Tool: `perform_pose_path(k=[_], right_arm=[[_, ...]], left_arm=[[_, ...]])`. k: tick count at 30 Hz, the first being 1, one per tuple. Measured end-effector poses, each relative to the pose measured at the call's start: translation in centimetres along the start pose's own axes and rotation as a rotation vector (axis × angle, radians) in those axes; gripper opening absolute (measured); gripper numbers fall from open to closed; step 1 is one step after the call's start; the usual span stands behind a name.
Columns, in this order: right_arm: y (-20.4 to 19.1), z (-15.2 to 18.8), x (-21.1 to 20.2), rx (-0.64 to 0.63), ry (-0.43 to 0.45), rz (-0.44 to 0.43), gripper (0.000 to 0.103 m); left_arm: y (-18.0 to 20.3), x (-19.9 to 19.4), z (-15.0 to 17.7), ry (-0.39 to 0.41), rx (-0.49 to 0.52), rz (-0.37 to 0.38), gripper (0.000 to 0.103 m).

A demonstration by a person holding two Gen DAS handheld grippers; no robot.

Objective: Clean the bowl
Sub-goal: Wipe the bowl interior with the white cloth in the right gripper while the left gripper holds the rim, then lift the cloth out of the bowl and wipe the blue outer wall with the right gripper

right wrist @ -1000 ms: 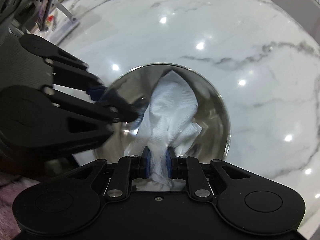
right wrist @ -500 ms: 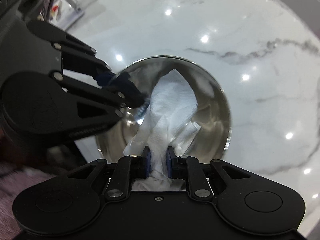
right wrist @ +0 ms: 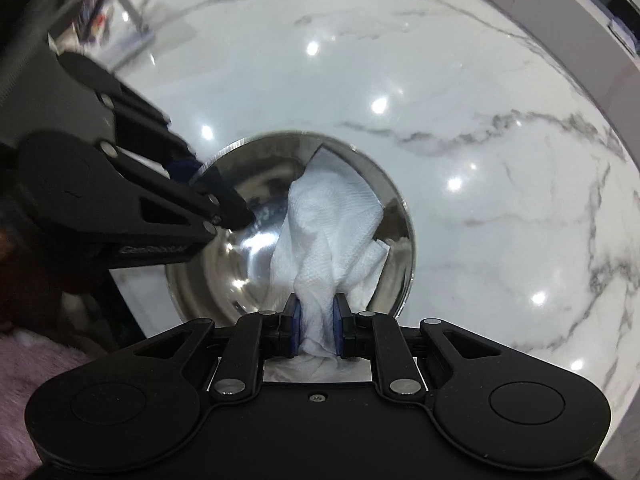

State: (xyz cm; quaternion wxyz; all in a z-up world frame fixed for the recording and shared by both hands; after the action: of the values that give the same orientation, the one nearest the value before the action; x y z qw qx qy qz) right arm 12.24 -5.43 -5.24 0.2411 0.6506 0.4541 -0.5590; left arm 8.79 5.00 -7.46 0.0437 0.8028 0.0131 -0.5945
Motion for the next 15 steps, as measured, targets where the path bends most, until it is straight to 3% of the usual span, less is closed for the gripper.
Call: perform_pose_path(k=[4,8,15], right_arm=[[0.9,0.7,-2.6,0.064,0.099,-0.068,0.014],[2.9,2.1,-5.8,0.173,0.249,-0.159,0.014],[8.5,7.9,-8.0,0.528,0.547,-0.375,0.014]], left_arm=[[-0.1,-0.3,-0.1,0.017,-0.016,0.015,0.035],[0.0,-0.6,0.1,0.033,-0.028,0.028,0.036],[-0.1,-1.2,0.9,0.056,-0.07,0.022,0.036]])
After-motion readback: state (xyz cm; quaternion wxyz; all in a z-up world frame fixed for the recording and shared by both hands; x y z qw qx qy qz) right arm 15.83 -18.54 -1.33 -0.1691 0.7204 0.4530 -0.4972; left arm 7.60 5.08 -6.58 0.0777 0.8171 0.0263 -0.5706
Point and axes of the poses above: each gripper's, at about its wrist camera, not at the fingertips, and x roughly the way its jaws point, y to its right, z to its underside, the point moved 2 cm from there along x, roughly the way its jaws point, and after that the axes turned 9 degrees about -z, right-handed, at the moved point
